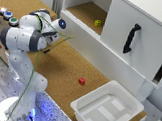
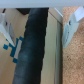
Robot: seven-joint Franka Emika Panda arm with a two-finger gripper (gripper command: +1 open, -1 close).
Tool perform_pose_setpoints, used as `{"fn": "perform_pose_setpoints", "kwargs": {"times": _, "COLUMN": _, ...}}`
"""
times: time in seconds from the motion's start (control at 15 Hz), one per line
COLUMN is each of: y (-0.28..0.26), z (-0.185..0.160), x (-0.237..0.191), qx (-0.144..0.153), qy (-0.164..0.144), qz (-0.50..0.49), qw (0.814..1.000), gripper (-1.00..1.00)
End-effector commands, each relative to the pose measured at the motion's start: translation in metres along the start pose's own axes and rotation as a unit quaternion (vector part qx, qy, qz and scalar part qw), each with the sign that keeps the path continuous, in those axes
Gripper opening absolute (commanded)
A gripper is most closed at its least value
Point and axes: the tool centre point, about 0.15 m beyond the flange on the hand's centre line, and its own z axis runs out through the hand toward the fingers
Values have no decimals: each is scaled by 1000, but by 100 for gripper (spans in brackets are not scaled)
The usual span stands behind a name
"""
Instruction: Go open the drawer
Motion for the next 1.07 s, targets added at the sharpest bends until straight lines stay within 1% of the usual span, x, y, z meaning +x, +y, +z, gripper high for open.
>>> {"fn": "perform_pose_setpoints", "kwargs": {"times": 0.0, "y": -7, "z": 17, "x": 17, "qx": -29, "qy": -15, "qz": 3, "qw": 999, "gripper": 100}}
{"fn": "perform_pose_setpoints", "kwargs": {"times": 0.07, "y": -7, "z": 16, "x": 17, "qx": -32, "qy": -13, "qz": 4, "qw": 999, "gripper": -100}}
{"fn": "perform_pose_setpoints", "kwargs": {"times": 0.13, "y": -5, "z": 14, "x": 16, "qx": -32, "qy": -9, "qz": 9, "qw": 999, "gripper": -100}}
{"fn": "perform_pose_setpoints", "kwargs": {"times": 0.27, "y": -3, "z": 12, "x": 16, "qx": -36, "qy": -9, "qz": 9, "qw": 999, "gripper": -100}}
{"fn": "perform_pose_setpoints", "kwargs": {"times": 1.0, "y": -3, "z": 10, "x": 18, "qx": -33, "qy": -6, "qz": 2, "qw": 999, "gripper": -100}}
